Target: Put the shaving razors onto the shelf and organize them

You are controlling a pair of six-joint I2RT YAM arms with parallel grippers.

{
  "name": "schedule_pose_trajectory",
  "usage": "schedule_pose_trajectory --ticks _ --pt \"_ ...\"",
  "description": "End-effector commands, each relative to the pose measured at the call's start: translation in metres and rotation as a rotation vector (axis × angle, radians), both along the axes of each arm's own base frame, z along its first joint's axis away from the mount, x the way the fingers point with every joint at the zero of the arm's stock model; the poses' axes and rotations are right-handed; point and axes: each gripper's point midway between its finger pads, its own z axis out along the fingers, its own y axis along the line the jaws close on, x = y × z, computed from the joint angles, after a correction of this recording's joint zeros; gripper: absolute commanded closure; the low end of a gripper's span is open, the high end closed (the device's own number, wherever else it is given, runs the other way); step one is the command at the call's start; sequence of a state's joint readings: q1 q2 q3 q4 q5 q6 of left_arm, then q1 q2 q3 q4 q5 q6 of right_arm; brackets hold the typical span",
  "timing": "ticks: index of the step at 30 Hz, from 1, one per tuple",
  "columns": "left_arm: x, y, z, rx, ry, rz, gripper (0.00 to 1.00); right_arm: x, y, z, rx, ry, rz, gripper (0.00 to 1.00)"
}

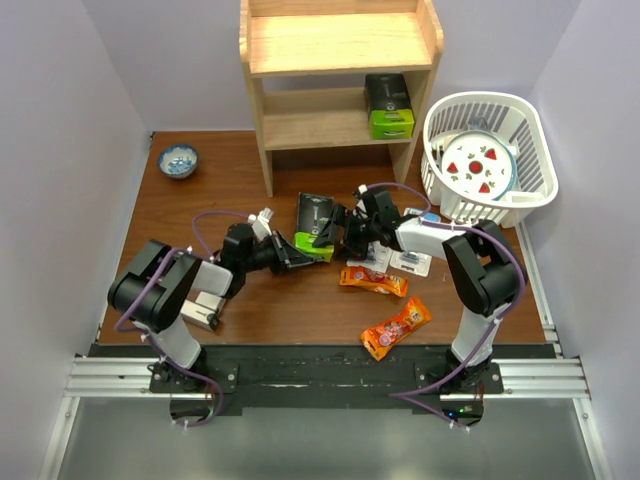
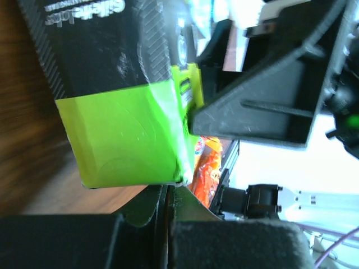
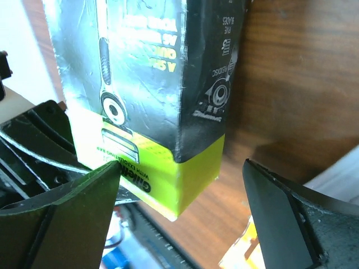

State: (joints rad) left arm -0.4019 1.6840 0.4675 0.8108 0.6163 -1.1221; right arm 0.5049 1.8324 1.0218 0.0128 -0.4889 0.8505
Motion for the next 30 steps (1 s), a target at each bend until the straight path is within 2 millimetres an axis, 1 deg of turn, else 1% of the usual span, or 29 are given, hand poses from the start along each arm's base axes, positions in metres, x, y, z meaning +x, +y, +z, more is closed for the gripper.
schedule_pose_trajectory --ticks 1,3,6,8,9,12,13,14,17,18,20,21,23,24,25,26,27,28,29,30 --pt "0.0 -0.009 0.05 -0.066 -0.211 -0.098 1.0 -0.003 -0.001 0.012 0.073 0.094 -0.077 0.07" --pt "-0.005 -0.011 0.047 -0.06 -0.214 -0.115 1.0 0.001 0.005 0.02 0.117 0.117 -0.093 0.06" --pt "-0.006 -0.013 0.045 -0.062 -0.204 -0.113 1.0 0.0 0.012 0.025 0.161 0.173 -0.099 0.02" --pt "-0.004 -0.017 0.05 -0.075 -0.213 -0.124 1.0 0.0 0.014 0.027 0.177 0.188 -0.103 0.01" --pt "-0.004 -0.021 0.056 -0.085 -0.234 -0.141 1.0 0.0 0.015 0.028 0.19 0.209 -0.11 0.01" --pt "-0.003 -0.025 0.056 -0.085 -0.252 -0.164 1.0 0.004 0.018 0.035 0.22 0.204 -0.124 0.04" --pt "-0.003 -0.026 0.056 -0.083 -0.252 -0.166 1.0 0.007 0.019 0.037 0.227 0.19 -0.123 0.07" --pt "-0.004 -0.026 0.054 -0.079 -0.243 -0.168 1.0 0.009 0.021 0.041 0.235 0.178 -0.119 0.14" --pt "-0.003 -0.025 0.048 -0.048 -0.257 -0.169 1.0 0.013 0.022 0.051 0.236 0.103 -0.079 0.28" --pt "-0.001 -0.025 0.049 -0.039 -0.272 -0.169 1.0 0.013 0.019 0.055 0.225 0.045 -0.046 0.4" --pt "0.0 -0.023 0.045 -0.006 -0.287 -0.175 1.0 0.01 0.013 0.055 0.203 0.02 -0.03 0.47" --pt "0.001 -0.023 0.051 0.003 -0.323 -0.181 1.0 0.011 0.007 0.063 0.196 -0.031 -0.014 0.52" --pt "-0.001 -0.023 0.053 0.018 -0.336 -0.198 0.93 0.005 -0.001 0.067 0.179 -0.068 0.02 0.56" --pt "-0.003 -0.026 0.068 0.004 -0.382 -0.227 0.91 0.003 -0.004 0.072 0.18 -0.093 0.033 0.58" --pt "-0.004 -0.026 0.074 0.01 -0.429 -0.251 0.87 0.0 -0.005 0.087 0.192 -0.134 0.051 0.62" --pt "-0.007 -0.027 0.077 0.015 -0.441 -0.271 0.83 -0.005 -0.007 0.092 0.197 -0.152 0.069 0.63" --pt "-0.01 -0.03 0.092 -0.006 -0.489 -0.307 0.77 -0.006 -0.011 0.098 0.193 -0.181 0.078 0.64" --pt "-0.014 -0.032 0.1 -0.022 -0.518 -0.339 0.69 -0.01 -0.014 0.112 0.201 -0.211 0.084 0.65" --pt "-0.017 -0.033 0.108 -0.035 -0.546 -0.373 0.67 -0.012 -0.015 0.12 0.204 -0.236 0.093 0.66" --pt "-0.024 -0.037 0.126 -0.066 -0.6 -0.441 0.66 -0.015 -0.016 0.128 0.203 -0.275 0.12 0.66"
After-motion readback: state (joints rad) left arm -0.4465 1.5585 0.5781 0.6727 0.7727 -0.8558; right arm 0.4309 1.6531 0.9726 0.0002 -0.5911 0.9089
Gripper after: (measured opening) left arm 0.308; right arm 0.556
